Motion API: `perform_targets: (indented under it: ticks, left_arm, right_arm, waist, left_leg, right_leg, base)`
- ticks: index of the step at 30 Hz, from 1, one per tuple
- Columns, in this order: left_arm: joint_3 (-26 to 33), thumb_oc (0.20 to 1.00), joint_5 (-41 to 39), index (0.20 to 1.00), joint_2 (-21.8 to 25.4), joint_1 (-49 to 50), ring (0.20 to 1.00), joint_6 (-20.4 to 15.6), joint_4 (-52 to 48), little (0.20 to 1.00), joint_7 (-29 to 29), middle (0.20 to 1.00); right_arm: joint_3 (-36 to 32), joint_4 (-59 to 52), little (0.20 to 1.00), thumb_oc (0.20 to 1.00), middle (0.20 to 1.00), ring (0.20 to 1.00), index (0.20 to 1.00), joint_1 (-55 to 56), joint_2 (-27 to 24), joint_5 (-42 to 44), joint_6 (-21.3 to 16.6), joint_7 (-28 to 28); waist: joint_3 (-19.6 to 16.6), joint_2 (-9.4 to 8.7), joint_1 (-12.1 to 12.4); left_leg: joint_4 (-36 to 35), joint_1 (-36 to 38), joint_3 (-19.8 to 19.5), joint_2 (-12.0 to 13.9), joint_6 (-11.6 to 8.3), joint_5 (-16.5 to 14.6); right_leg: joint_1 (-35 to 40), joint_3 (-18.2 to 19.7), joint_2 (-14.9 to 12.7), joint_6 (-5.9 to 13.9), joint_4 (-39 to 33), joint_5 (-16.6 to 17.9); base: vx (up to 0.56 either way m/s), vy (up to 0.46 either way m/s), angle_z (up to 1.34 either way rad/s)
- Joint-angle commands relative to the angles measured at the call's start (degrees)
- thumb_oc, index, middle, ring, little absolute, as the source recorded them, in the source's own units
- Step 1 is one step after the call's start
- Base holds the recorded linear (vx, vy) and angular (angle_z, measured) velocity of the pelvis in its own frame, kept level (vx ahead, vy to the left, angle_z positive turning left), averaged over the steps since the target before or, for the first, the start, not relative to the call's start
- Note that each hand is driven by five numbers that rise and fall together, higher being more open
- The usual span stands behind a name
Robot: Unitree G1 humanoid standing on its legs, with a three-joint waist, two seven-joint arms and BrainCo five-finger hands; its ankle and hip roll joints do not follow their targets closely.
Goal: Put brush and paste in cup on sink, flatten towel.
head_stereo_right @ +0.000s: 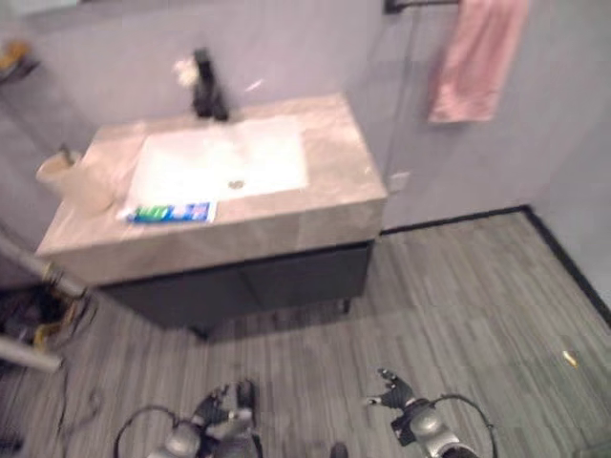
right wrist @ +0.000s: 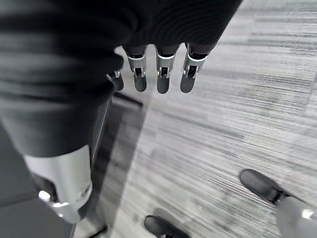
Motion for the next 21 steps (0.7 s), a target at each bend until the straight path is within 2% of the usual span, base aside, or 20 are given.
perform_targets:
  ticks: [1, 3, 4, 5, 7, 8, 9, 10, 11, 13, 14, 15, 16, 19, 21]
  left_arm:
    - [-1.8, 1.0, 2.3, 1.0, 3.3, -5.6, 1.0, -1.6, -0.5, 1.0, 0.8, 1.0]
    - [-2.2, 1.0, 3.4, 1.0, 4.7, -5.6, 1.0, -1.9, -3.4, 1.0, 1.4, 1.0]
    - [-2.1, 1.0, 3.5, 1.0, 5.5, -5.4, 1.0, -1.9, -4.3, 1.0, 1.3, 1.0]
    - [-2.1, 1.0, 3.5, 1.0, 5.5, -5.4, 1.0, -1.9, -4.4, 1.0, 1.3, 1.0]
    - [-2.6, 1.0, 4.6, 1.0, 7.0, -3.9, 1.0, -2.1, -8.0, 1.0, 0.8, 1.0]
    - [-3.0, 1.0, 5.2, 1.0, 7.2, -3.5, 1.0, -2.0, -8.0, 1.0, 0.5, 1.0]
    - [-3.9, 1.0, 6.7, 1.0, 7.2, -3.4, 1.0, -1.9, -8.3, 1.0, -0.4, 1.0]
    - [-4.0, 1.0, 7.3, 1.0, 7.4, -3.2, 1.0, -1.8, -8.7, 1.0, -0.8, 1.0]
    - [-4.0, 1.0, 7.3, 1.0, 7.4, -3.1, 1.0, -1.8, -8.7, 1.0, -0.8, 1.0]
    - [-4.2, 1.0, 7.9, 1.0, 7.5, -3.0, 1.0, -1.9, -8.5, 1.0, -1.2, 1.0]
    - [-4.6, 1.0, 8.9, 1.0, 7.0, -3.1, 1.0, -2.1, -7.2, 1.0, -1.5, 1.0]
    - [-5.2, 1.0, 9.9, 1.0, 6.6, -3.5, 1.0, -2.4, -6.3, 1.0, -1.4, 1.0]
    - [-5.5, 1.0, 10.4, 1.0, 6.6, -3.8, 1.0, -2.5, -6.1, 1.0, -1.3, 1.0]
    - [-6.4, 1.0, 13.0, 1.0, 6.5, -4.1, 1.0, -2.7, -6.4, 1.0, -0.5, 1.0]
    - [-6.5, 1.0, 13.7, 1.0, 6.5, -3.8, 1.0, -2.9, -6.8, 1.0, -0.2, 1.0]
  right_arm:
    - [-1.6, -3.0, 1.0, 1.0, 1.0, 1.0, 1.0, -2.3, 2.3, -0.1, -1.2, -0.1]
    - [-2.7, -3.3, 1.0, 1.0, 1.0, 1.0, 1.0, -2.0, 3.1, 1.2, -1.3, 0.0]
    - [-2.4, -3.1, 1.0, 1.0, 1.0, 1.0, 1.0, -3.1, 3.8, 0.8, -1.3, 0.0]
    - [-2.4, -3.1, 1.0, 1.0, 1.0, 1.0, 1.0, -3.1, 3.8, 0.8, -1.3, 0.0]
    - [-1.4, -6.9, 1.0, 1.0, 1.0, 1.0, 1.0, -3.1, 3.2, -1.7, -1.6, 0.2]
    - [-1.0, -7.8, 1.0, 1.0, 1.0, 1.0, 1.0, -3.0, 2.7, -2.7, -1.7, 0.4]
    - [-0.4, -9.9, 1.0, 1.0, 1.0, 1.0, 1.0, -3.1, 1.9, -4.2, -1.9, 0.7]
    - [-0.3, -10.2, 1.0, 1.0, 1.0, 1.0, 1.0, -2.9, 1.6, -4.8, -1.9, 0.7]
    - [-0.3, -10.2, 1.0, 1.0, 1.0, 1.0, 1.0, -2.8, 1.6, -4.8, -1.9, 0.7]
    - [-0.2, -10.4, 1.0, 1.0, 1.0, 1.0, 1.0, -2.8, 1.3, -5.3, -2.0, 0.4]
    - [0.0, -10.2, 1.0, 1.0, 1.0, 1.0, 1.0, -2.7, 1.1, -6.0, -2.0, 0.1]
    - [-0.1, -8.9, 1.0, 1.0, 1.0, 1.0, 1.0, -2.7, 1.3, -5.8, -2.1, -0.2]
    - [0.0, -8.3, 1.0, 1.0, 1.0, 1.0, 1.0, -2.8, 1.4, -5.7, -2.3, -0.4]
    - [0.4, -9.3, 1.0, 1.0, 1.0, 1.0, 1.0, -2.9, 1.1, -6.9, -2.3, -0.8]
    - [0.1, -9.6, 1.0, 1.0, 1.0, 1.0, 1.0, -2.5, 0.9, -6.7, -2.4, -0.9]
  waist:
    - [0.1, -3.85, 0.9]
    - [0.2, -4.18, 0.9]
    - [0.6, -3.85, 1.1]
    - [0.6, -3.9, 1.2]
    - [1.8, -3.02, 1.0]
    - [2.1, -2.68, 0.8]
    - [2.6, -2.5, -0.5]
    - [2.6, -2.45, -0.6]
    - [2.6, -2.48, -0.7]
    - [2.5, -2.47, -0.9]
    - [2.4, -2.58, -1.2]
    - [2.1, -3.27, -1.4]
    - [2.1, -3.63, -1.5]
    - [2.0, -4.5, -1.4]
    - [1.5, -4.69, -1.1]
  left_leg:
    - [6.0, 2.3, -1.0, -3.0, 3.21, -3.3]
    - [8.5, 2.6, 0.5, -4.5, 4.95, -6.1]
    - [8.1, 4.3, 1.7, -5.5, 6.15, -7.3]
    - [8.0, 4.4, 1.8, -5.5, 6.16, -7.3]
    - [5.8, 8.0, 3.3, -6.3, 7.54, -8.1]
    - [5.4, 8.5, 3.1, -6.6, 7.83, -8.2]
    - [4.4, 10.0, 2.3, -7.6, 8.3, -8.4]
    - [3.8, 10.5, 1.8, -7.9, 8.6, -8.3]
    - [3.8, 10.6, 1.8, -8.0, 8.59, -8.3]
    - [3.3, 11.2, 2.0, -8.2, 8.71, -8.5]
    - [1.7, 12.8, 1.7, -8.9, 8.68, -8.9]
    - [0.9, 14.1, 1.1, -10.0, 8.53, -9.7]
    - [1.0, 14.7, 0.5, -10.4, 8.49, -10.1]
    - [1.2, 16.0, -1.3, -10.8, 8.32, -10.8]
    - [0.9, 16.4, -1.3, -10.8, 8.19, -11.0]
  right_leg:
    - [-4.0, 4.5, -11.1, 9.7, 8.1, 2.8]
    - [-5.5, 5.8, -12.9, 10.8, 12.5, 4.4]
    - [-8.4, 5.5, -14.0, 11.28, 16.9, 8.8]
    - [-8.5, 5.7, -14.0, 11.31, 17.0, 8.8]
    - [-12.7, 2.6, -14.7, 11.96, 24.3, 13.8]
    - [-13.0, 2.9, -13.4, 12.06, 26.1, 13.7]
    - [-14.7, 5.1, -9.1, 11.49, 28.0, 11.3]
    - [-15.7, 5.1, -7.8, 11.34, 27.9, 10.5]
    - [-15.7, 5.1, -7.8, 11.33, 28.1, 10.3]
    - [-16.3, 4.7, -7.3, 10.88, 27.3, 9.0]
    - [-16.8, 3.5, -6.8, 9.92, 22.8, 7.0]
    - [-17.4, 3.3, -6.6, 9.86, 15.2, 7.2]
    - [-17.4, 3.5, -6.7, 9.9, 12.3, 8.3]
    - [-15.8, 5.3, -6.6, 10.25, 9.1, 10.4]
    - [-14.7, 5.1, -6.9, 10.14, 7.6, 10.8]
  base:
    - [0.22, 0.332, -0.33]
    - [0.21, 0.399, -0.27]
    - [0.16, 0.332, -0.33]
    - [0.14, 0.336, -0.35]
    - [0.14, 0.365, -0.46]
    - [0.2, 0.411, -0.3]
    - [0.18, 0.274, -0.04]
    - [0.13, 0.179, 0.24]
    - [0.1, 0.103, 0.37]
    - [0.11, 0.083, 0.44]
    - [0.24, 0.061, 0.23]
    - [0.31, 0.05, 0.11]
    - [0.27, -0.026, 0.08]
    - [0.17, -0.06, 0.44]
    - [0.11, -0.064, 0.59]
